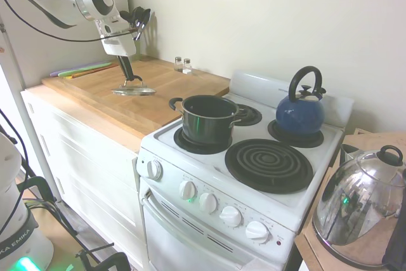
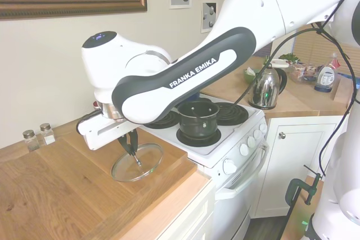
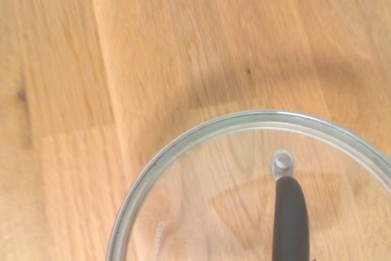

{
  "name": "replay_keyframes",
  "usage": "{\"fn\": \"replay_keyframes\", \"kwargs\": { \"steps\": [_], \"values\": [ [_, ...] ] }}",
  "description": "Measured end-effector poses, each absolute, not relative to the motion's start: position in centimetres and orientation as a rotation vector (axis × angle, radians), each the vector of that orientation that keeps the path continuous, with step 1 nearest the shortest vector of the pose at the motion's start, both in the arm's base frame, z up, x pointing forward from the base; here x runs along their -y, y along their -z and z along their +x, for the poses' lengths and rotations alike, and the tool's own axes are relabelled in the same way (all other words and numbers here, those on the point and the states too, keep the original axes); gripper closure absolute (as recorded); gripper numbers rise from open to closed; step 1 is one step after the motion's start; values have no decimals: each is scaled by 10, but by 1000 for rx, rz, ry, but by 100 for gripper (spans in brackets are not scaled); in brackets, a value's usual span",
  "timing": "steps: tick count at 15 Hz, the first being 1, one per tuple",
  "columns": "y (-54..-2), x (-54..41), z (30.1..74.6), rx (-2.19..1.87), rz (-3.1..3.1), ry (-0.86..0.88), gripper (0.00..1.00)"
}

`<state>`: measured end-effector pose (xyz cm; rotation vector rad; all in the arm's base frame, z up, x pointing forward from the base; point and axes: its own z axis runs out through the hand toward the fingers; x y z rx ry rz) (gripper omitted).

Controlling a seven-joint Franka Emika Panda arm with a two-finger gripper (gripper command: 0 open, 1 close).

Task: Uncover the lid of the pot

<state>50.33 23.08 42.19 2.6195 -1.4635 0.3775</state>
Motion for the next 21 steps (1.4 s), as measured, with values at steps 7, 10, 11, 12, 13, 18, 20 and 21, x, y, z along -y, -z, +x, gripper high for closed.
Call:
{"fn": "replay_keyframes", "kwargs": {
  "steps": [7,10,11,12,13,18,20,21],
  "values": [
    [-396,-223,522,1376,2681,-288,100],
    [-387,-221,532,1361,2693,-273,100],
    [-386,-221,534,1359,2697,-271,0],
    [-387,-221,534,1361,2703,-268,0],
    [-388,-222,534,1362,2706,-268,0],
    [-393,-220,535,1367,2711,-278,0],
    [-397,-220,534,1370,2713,-288,0],
    [-399,-219,534,1372,2714,-292,0]
  ]
}}
